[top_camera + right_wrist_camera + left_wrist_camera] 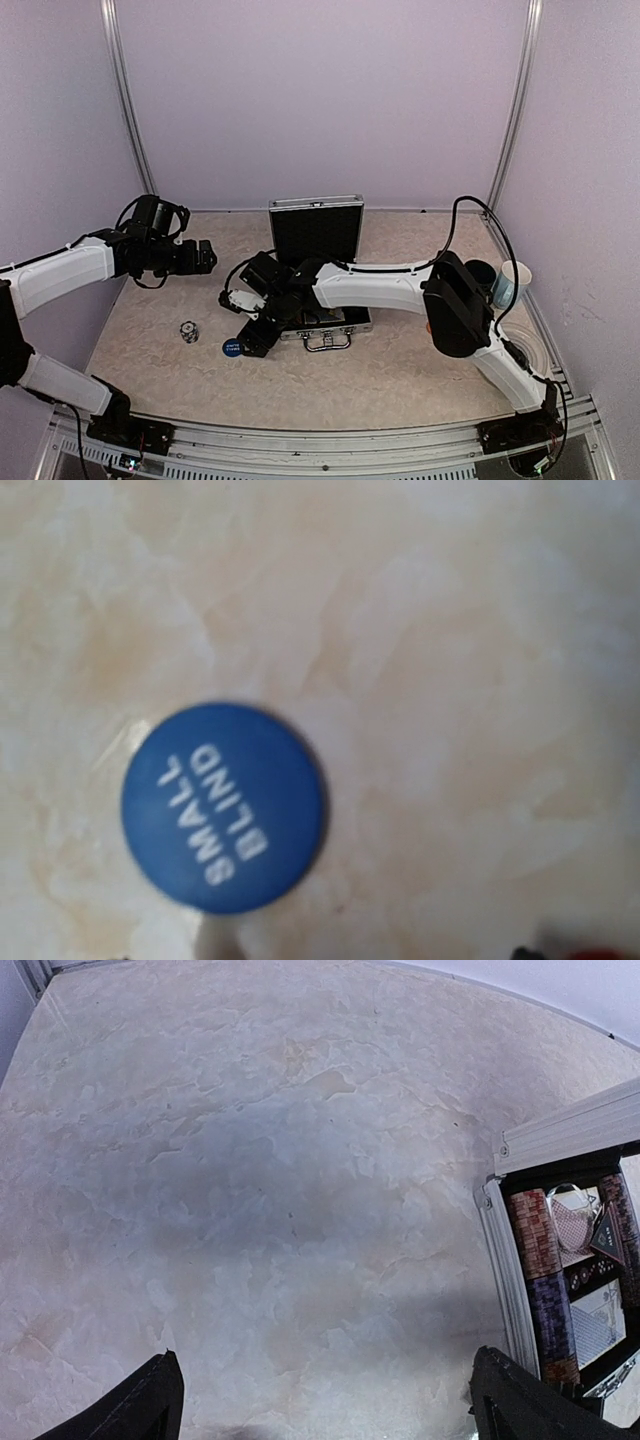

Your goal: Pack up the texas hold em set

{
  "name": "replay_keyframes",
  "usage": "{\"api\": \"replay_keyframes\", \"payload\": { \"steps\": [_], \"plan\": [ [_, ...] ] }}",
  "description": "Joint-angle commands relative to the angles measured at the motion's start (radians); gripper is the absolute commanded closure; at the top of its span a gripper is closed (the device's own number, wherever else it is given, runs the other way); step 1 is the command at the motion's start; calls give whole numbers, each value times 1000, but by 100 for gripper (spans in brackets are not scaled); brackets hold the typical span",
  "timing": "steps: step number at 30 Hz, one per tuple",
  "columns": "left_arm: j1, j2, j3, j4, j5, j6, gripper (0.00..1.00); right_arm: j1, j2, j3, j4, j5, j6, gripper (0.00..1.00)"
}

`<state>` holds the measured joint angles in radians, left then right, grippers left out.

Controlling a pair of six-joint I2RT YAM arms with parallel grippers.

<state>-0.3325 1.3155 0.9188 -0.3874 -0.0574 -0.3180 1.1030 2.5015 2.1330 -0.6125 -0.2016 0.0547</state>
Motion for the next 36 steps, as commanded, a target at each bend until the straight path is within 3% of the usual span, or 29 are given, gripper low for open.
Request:
{"api": "replay_keyframes", "payload": {
  "steps": [1,9,16,17,19,20,27,36],
  "plan": [
    [10,-18,-8,28,22,-7,1,24,-49,-52,-113,40,39,19],
    [15,-19,-13,31,36,-6,1,27,-109,-44,-10,288,-5,19],
    [15,-14,-13,30,31,-6,1,26,-113,-38,70,459,-137,28],
    [16,-14,-12,31,30,-7,1,26,-102,-28,69,492,-157,32],
    [15,-16,-14,34,29,-9,1,26,-72,2,60,563,-197,51],
    [16,-17,-17,34,27,-10,1,26,-57,11,59,598,-216,55],
    [16,-15,-17,37,31,-13,1,27,24,22,80,737,-367,50],
    [18,-13,-18,36,30,-11,1,29,66,27,67,731,-480,48]
  ]
}}
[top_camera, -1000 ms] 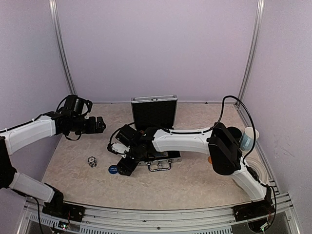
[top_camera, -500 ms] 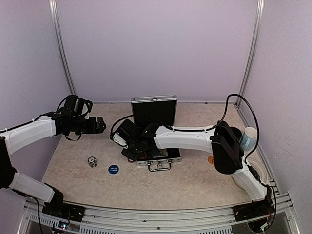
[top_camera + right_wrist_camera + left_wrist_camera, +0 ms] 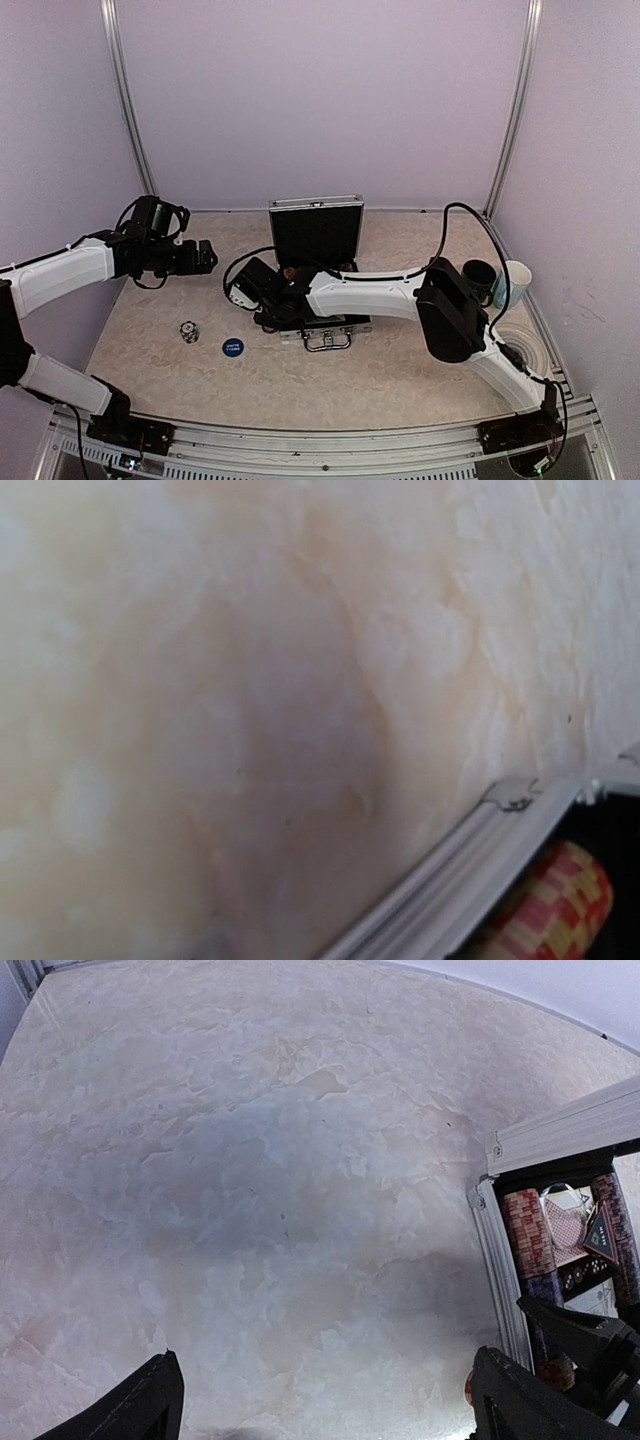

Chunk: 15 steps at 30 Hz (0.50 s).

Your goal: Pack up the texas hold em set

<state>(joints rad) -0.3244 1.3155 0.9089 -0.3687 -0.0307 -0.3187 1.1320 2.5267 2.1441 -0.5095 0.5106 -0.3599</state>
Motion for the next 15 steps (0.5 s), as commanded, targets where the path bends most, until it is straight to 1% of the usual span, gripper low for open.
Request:
{"api": "replay_keyframes", "payload": {
  "steps": [1,4,8,12,15],
  "plan": [
    [10,-12,-8,16,3,-10,1,1,36,9,-46,-3,-69,48],
    [9,-17,-8,19,7,-11,1,8,4,-40,-48,-67,-85,48],
    [10,-21,-10,19,8,-13,1,26,-5,-58,-52,-79,-142,46],
    [9,-28,-11,21,10,-13,1,39,31,-37,-63,-51,-182,45],
    [10,-35,-14,21,9,-13,1,52,61,-4,-76,-30,-203,42]
  ]
}}
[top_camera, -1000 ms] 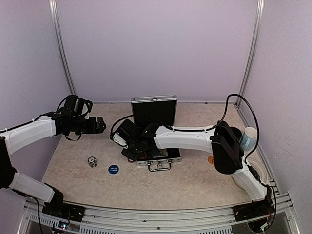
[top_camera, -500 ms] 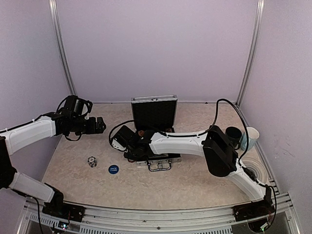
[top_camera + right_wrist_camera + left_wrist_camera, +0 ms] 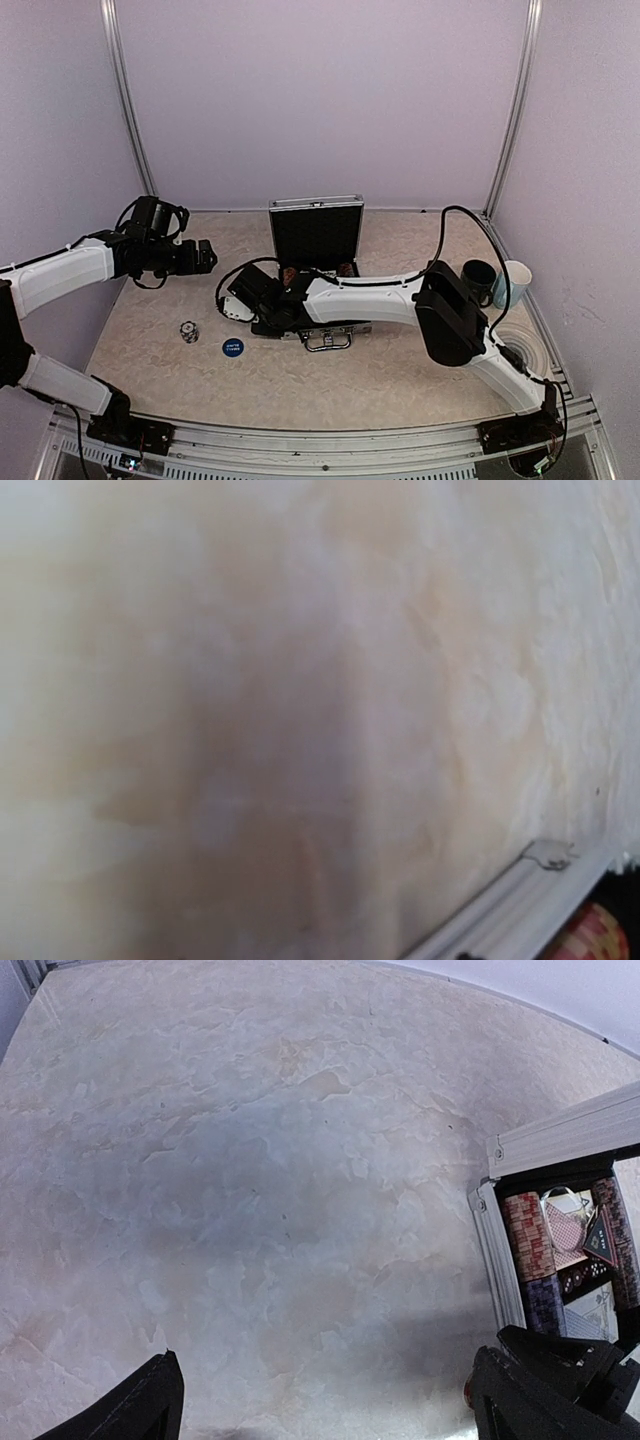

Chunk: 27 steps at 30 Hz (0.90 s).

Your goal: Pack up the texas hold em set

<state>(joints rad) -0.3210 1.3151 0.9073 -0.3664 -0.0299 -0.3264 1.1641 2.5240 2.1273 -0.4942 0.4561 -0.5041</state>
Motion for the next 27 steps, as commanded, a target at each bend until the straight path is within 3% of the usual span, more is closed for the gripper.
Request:
{"api": "replay_keyframes", "payload": {
  "steps": [1,11,27],
  "plan": [
    [7,-35,-12,20,11,-5,1,25,70,16,-89,30,-73,41],
    [6,-46,-11,22,19,-3,1,40,126,71,-44,222,-88,35],
    [17,-42,-11,24,24,0,1,106,78,82,-336,103,89,35]
  ]
}}
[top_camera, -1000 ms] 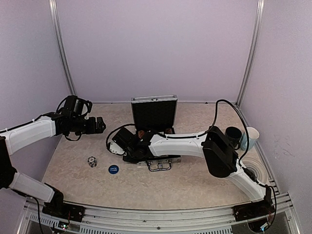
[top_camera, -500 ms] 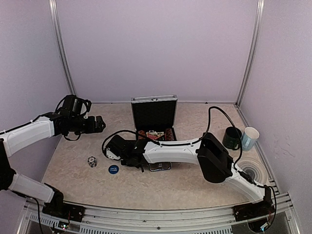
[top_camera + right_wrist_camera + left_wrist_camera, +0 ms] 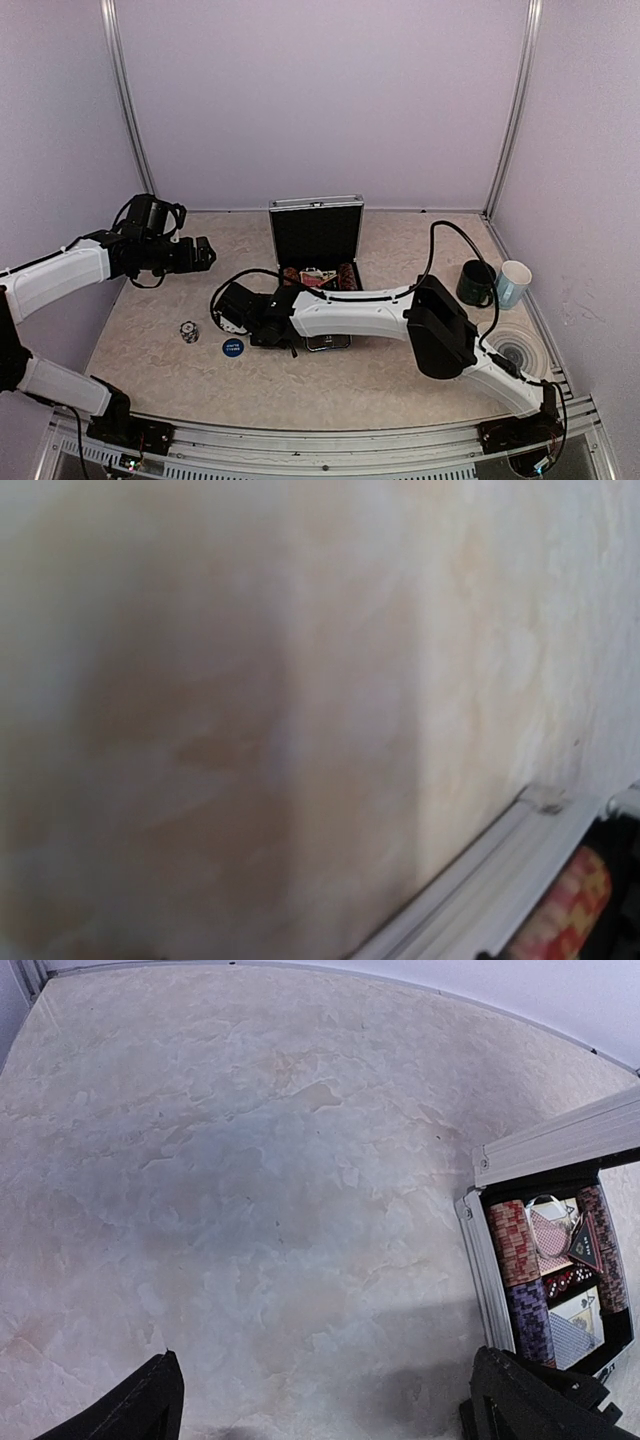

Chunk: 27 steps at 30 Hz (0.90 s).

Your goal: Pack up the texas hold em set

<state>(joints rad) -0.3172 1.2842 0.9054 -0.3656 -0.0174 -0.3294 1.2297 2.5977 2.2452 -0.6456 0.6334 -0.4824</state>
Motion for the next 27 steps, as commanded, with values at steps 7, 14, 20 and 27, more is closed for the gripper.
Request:
{"api": "replay_keyframes", "payload": {
  "steps": [7,14,20,27],
  "plan": [
    [13,-4,-8,25,11,1,1,67,-135,-248,-85,-221,104,35],
    [13,-6,-10,30,39,0,1,73,-220,-358,-86,-323,182,36],
    [14,-6,-8,30,47,1,1,70,-286,-458,-77,-342,222,36],
    [15,-4,-8,30,55,1,1,32,-403,-479,-56,-462,299,30]
  ]
}}
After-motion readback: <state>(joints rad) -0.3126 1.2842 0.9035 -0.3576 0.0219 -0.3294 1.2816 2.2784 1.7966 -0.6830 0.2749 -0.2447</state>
